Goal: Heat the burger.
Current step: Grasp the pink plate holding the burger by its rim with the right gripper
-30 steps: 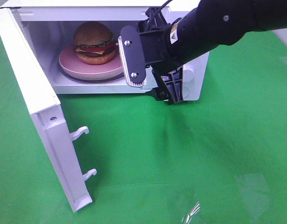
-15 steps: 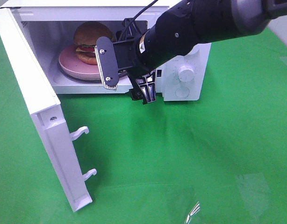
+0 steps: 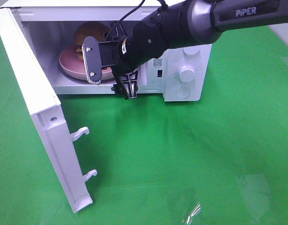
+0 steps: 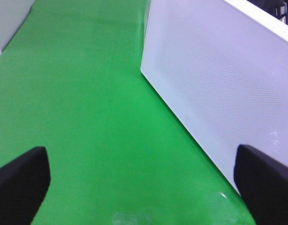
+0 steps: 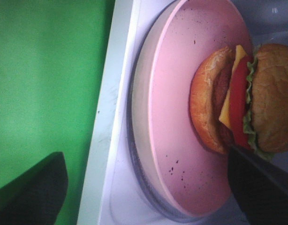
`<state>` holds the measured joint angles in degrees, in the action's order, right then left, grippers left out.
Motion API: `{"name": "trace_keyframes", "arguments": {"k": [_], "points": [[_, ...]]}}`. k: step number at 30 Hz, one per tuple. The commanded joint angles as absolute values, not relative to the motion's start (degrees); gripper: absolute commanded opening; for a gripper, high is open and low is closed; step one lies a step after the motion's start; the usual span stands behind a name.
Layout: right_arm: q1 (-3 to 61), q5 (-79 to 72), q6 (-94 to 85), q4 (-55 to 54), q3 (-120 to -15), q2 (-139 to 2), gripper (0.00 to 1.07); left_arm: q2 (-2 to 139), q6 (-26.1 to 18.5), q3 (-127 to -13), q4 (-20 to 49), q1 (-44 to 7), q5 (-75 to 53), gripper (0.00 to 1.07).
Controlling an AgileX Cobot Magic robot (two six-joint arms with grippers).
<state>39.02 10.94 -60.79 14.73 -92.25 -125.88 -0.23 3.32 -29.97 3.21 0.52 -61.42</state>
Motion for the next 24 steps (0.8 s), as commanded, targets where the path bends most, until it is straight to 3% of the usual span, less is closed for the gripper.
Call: {"name": "trace_keyframes", "arguments": {"k": [1,24], "points": [[38.16,11.86,-59.93,13.06,-95.63,-128.74,0.88,-0.52,3.44,-29.79,3.27,0.63,-60.96,0.99],[37.59,12.49,-60.85,8.14,-104.56,-138.48,0.83,-0.52,3.44,-29.79,3.21,0.63,-60.96,0.99]]}}
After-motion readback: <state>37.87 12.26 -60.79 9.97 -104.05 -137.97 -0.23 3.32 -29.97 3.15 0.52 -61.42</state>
